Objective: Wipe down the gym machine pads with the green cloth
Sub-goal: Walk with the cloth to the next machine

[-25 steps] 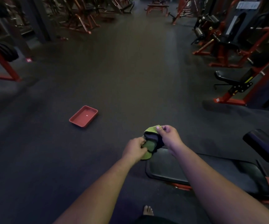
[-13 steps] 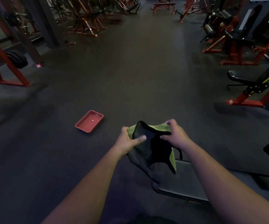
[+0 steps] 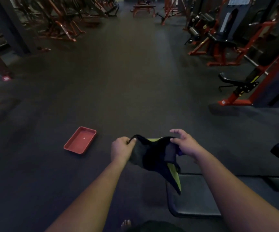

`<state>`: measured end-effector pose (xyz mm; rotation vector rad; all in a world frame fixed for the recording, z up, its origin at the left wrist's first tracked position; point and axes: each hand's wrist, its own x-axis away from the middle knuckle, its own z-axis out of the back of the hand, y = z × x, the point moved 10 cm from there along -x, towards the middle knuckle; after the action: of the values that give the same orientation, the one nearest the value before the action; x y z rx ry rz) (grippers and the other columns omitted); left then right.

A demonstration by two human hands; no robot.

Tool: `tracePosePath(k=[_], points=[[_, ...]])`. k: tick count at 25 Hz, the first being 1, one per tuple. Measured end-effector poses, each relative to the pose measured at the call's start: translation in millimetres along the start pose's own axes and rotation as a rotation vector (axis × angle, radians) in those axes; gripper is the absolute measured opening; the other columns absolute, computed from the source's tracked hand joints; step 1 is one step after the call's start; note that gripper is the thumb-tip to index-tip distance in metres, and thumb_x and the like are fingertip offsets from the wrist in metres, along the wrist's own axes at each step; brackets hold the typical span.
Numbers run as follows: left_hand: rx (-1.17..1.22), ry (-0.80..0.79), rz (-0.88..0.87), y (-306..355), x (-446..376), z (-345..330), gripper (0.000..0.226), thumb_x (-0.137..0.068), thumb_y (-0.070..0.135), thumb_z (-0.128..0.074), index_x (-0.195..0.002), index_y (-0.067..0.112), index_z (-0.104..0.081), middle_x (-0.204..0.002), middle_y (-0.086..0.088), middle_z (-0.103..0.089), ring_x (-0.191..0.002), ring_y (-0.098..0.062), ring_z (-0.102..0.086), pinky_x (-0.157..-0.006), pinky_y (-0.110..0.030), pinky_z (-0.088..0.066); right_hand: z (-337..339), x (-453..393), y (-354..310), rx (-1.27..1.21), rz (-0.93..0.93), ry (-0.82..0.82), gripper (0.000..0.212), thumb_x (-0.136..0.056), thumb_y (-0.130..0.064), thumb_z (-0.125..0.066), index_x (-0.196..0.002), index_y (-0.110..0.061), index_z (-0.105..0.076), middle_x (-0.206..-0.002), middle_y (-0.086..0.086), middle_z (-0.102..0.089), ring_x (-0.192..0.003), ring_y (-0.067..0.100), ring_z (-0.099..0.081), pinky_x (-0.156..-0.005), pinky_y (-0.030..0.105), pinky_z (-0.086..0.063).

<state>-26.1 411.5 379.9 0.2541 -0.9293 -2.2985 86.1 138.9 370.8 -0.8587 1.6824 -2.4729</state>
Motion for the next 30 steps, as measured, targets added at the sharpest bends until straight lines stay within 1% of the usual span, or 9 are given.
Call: tracePosePath(k=[5,9,12,16,19,21,25,27,30], points=[[0.245,-0.287,-0.189,39,-19,-41,0.032,-0.097,0.035,-0.064,-0.081,0.008,-0.071,-0.079,-0.012,-0.072,-0.081,-0.032,-0.067,-0.065,-0.038,-0.045,-65,-15,-36,-0.268,0.053,0.062,0.016,-0.103,-0.011,-0.051,-0.110,-0.018,-0.064,-0.085,0.012,-0.061,-0.058,0.019,-0.056,-0.051,0.032,-0.056],[0.174,-0.414,-0.320,52,-25,-42,0.044,-0.077,0.053,-0.079,-0.099,0.016,-0.071,-0.090,-0.001,-0.070,-0.083,-0.019,-0.065,-0.071,-0.036,-0.048,-76,-22,-50,-0.301,0.055,0.200,0.012,-0.103,-0.017,-0.054,-0.095,-0.017,-0.063,-0.084,0.009,-0.065,-0.055,0.014,-0.058,-0.049,0.029,-0.054],[-0.004,-0.355,-0.415,61,-35,-33,0.034,-0.073,0.036,-0.081,-0.099,0.019,-0.070,-0.096,-0.003,-0.070,-0.089,-0.023,-0.065,-0.070,-0.034,-0.045,-84,-24,-59,-0.258,0.063,0.141,0.010,-0.103,-0.021,-0.055,-0.097,-0.015,-0.061,-0.085,0.008,-0.069,-0.060,0.016,-0.066,-0.053,0.031,-0.056],[-0.166,-0.354,-0.482,70,-56,-19,0.025,-0.080,0.020,-0.062,-0.102,0.025,-0.073,-0.094,-0.003,-0.074,-0.091,-0.027,-0.068,-0.073,-0.036,-0.053,-65,-27,-77,0.611,0.222,0.123,0.038,-0.096,-0.060,-0.051,-0.086,-0.025,-0.061,-0.074,-0.007,-0.071,-0.074,0.014,-0.068,-0.067,0.036,-0.053],[-0.098,-0.372,-0.444,70,-77,-9,0.028,-0.080,0.016,-0.064,-0.102,0.027,-0.077,-0.093,0.001,-0.076,-0.090,-0.020,-0.069,-0.076,-0.032,-0.055,-68,-27,-70,1.124,0.329,0.024,0.048,-0.087,-0.075,-0.048,-0.113,-0.038,-0.064,-0.106,-0.004,-0.056,-0.107,0.017,-0.048,-0.086,0.037,-0.043],[-0.025,-0.385,-0.454,74,-82,-5,0.029,-0.079,0.012,-0.066,-0.101,0.027,-0.078,-0.093,0.004,-0.076,-0.091,-0.016,-0.069,-0.078,-0.028,-0.053,-71,-27,-64,1.265,0.373,-0.014,0.045,-0.087,-0.068,-0.056,-0.121,-0.039,-0.062,-0.117,-0.001,-0.045,-0.117,0.022,-0.041,-0.093,0.038,-0.038],[0.103,-0.458,-0.486,87,-79,0,0.031,-0.070,0.016,-0.058,-0.093,0.026,-0.076,-0.093,0.003,-0.075,-0.091,-0.016,-0.068,-0.083,-0.028,-0.053,-101,0,-101,1.193,0.847,-0.021,0.026,-0.077,-0.050,-0.067,-0.091,-0.029,-0.065,-0.124,-0.005,-0.054,-0.120,0.021,-0.050,-0.093,0.038,-0.040],[0.162,-0.401,-0.493,94,-87,13,0.032,-0.064,0.018,-0.055,-0.088,0.027,-0.074,-0.095,0.000,-0.072,-0.090,-0.016,-0.065,-0.081,-0.022,-0.048,-117,14,-125,1.171,1.010,-0.015,0.024,-0.072,-0.044,-0.069,-0.077,-0.024,-0.057,-0.108,-0.009,-0.063,-0.110,0.016,-0.057,-0.088,0.035,-0.040],[0.095,-0.384,-0.499,94,-94,21,0.029,-0.068,0.006,-0.064,-0.086,0.026,-0.077,-0.095,-0.002,-0.070,-0.091,-0.017,-0.065,-0.081,-0.022,-0.048,-113,9,-126,1.393,0.966,0.022,0.029,-0.070,-0.047,-0.071,-0.078,-0.027,-0.053,-0.082,-0.009,-0.066,-0.092,0.017,-0.057,-0.083,0.038,-0.039]])
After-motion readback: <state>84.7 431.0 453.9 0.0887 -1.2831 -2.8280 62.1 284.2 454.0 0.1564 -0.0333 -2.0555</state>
